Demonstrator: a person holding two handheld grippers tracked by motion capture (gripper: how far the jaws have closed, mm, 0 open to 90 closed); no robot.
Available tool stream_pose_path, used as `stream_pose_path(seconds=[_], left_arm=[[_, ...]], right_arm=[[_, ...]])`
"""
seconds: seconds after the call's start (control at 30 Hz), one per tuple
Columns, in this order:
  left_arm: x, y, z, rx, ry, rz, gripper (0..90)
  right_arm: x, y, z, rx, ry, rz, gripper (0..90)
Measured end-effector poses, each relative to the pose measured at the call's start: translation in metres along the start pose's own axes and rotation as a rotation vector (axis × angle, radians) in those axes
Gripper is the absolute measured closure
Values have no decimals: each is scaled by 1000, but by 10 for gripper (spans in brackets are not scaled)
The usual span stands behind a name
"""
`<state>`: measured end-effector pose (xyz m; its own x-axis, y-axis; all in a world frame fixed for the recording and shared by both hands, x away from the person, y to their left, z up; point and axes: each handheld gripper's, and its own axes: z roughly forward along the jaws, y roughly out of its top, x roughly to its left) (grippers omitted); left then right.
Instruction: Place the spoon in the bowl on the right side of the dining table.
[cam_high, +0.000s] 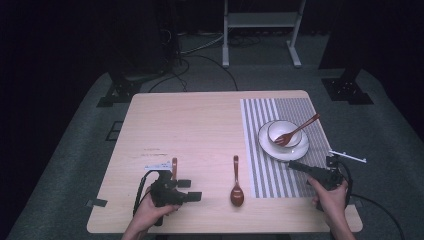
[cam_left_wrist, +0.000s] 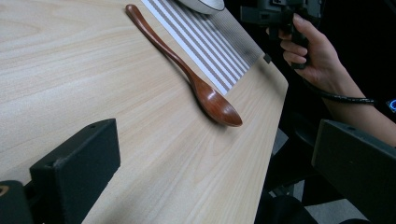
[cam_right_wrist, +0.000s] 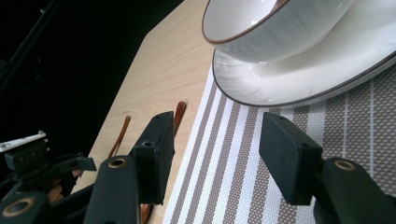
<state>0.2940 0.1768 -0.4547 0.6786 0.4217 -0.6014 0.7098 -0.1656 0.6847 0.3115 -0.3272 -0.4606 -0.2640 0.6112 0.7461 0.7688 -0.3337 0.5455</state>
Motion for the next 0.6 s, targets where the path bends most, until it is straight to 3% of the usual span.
stream_pose_path(seconds=[0.17,0.3,0.43,0.6], left_arm=[[0,1,-2,-15,-9,0,0],[-1,2,-4,-37,-19,0,0],[-1,2,-6,-60,-21,0,0],[-1,3,-5,-74,-27,-3,0]], right_arm=[[3,-12,-3,-11,10,-12,436],[5,-24,-6,-32,20,-60,403],[0,-36,-5,-69,53,-93,371],[-7,-43,-5,-106,112,-99,339]])
